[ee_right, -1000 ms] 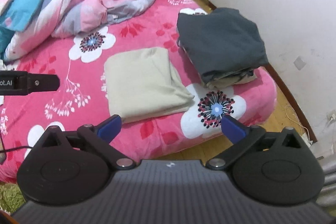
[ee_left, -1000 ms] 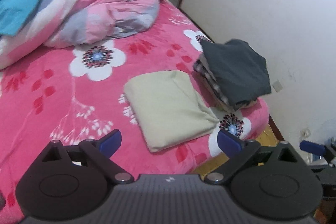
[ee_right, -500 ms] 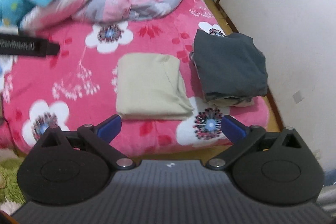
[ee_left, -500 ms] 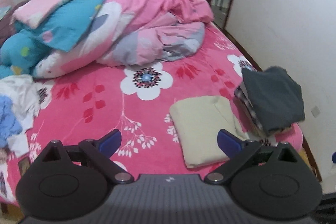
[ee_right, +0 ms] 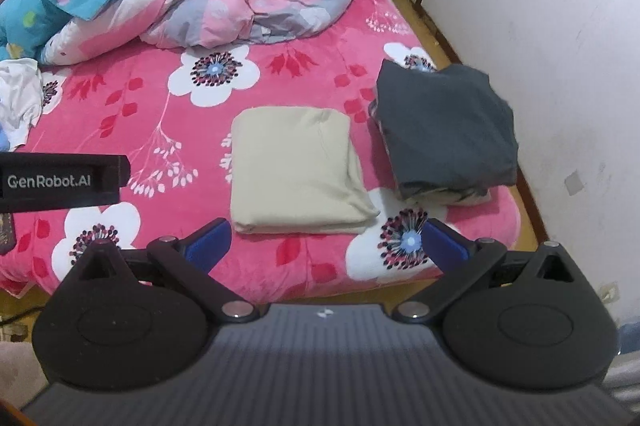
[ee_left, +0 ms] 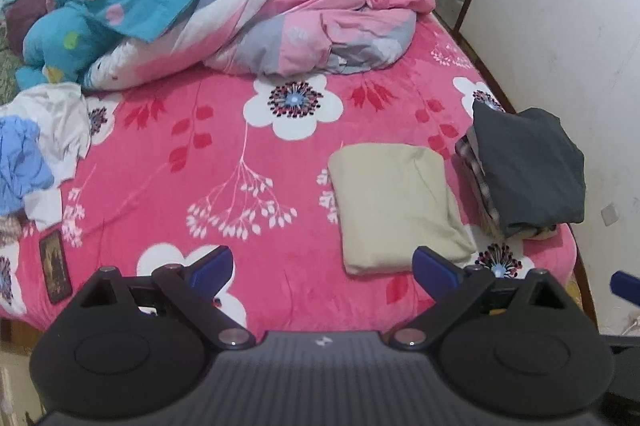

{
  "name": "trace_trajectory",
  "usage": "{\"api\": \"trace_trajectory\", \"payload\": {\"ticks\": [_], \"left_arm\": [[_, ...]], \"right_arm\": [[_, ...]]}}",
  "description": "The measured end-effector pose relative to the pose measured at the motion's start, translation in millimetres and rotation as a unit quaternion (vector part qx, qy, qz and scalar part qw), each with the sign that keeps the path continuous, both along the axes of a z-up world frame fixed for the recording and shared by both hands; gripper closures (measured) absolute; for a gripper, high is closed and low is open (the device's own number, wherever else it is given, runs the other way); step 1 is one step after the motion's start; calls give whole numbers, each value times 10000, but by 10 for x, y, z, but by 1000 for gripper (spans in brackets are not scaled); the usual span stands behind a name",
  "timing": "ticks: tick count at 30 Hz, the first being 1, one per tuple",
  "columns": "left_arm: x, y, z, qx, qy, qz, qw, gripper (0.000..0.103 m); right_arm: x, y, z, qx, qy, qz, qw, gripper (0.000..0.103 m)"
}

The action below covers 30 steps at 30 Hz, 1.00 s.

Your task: Fold clothes

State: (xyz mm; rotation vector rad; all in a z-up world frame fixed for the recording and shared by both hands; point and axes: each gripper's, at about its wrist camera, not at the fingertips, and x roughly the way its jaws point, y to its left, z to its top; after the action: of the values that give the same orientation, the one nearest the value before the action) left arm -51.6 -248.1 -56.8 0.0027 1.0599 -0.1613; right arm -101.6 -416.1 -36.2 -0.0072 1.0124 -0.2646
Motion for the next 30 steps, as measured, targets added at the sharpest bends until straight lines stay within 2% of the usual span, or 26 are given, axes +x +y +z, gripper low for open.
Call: {"api": "trace_trajectory", "payload": {"ticks": [4,16,30], "left_arm": [[-11,-35,-45,70,120,193,9997,16],[-50,-233,-30,192,-26,110,9998,16],[-125,-297,24,214,-217,-17,9995,17]], "right_arm": [[0,-37,-54,3,107,-27,9999,1],[-51,-296,-109,-74,149,-231,9996,1],[-99,-330,-94,-157,104,-197,9996,1]]}}
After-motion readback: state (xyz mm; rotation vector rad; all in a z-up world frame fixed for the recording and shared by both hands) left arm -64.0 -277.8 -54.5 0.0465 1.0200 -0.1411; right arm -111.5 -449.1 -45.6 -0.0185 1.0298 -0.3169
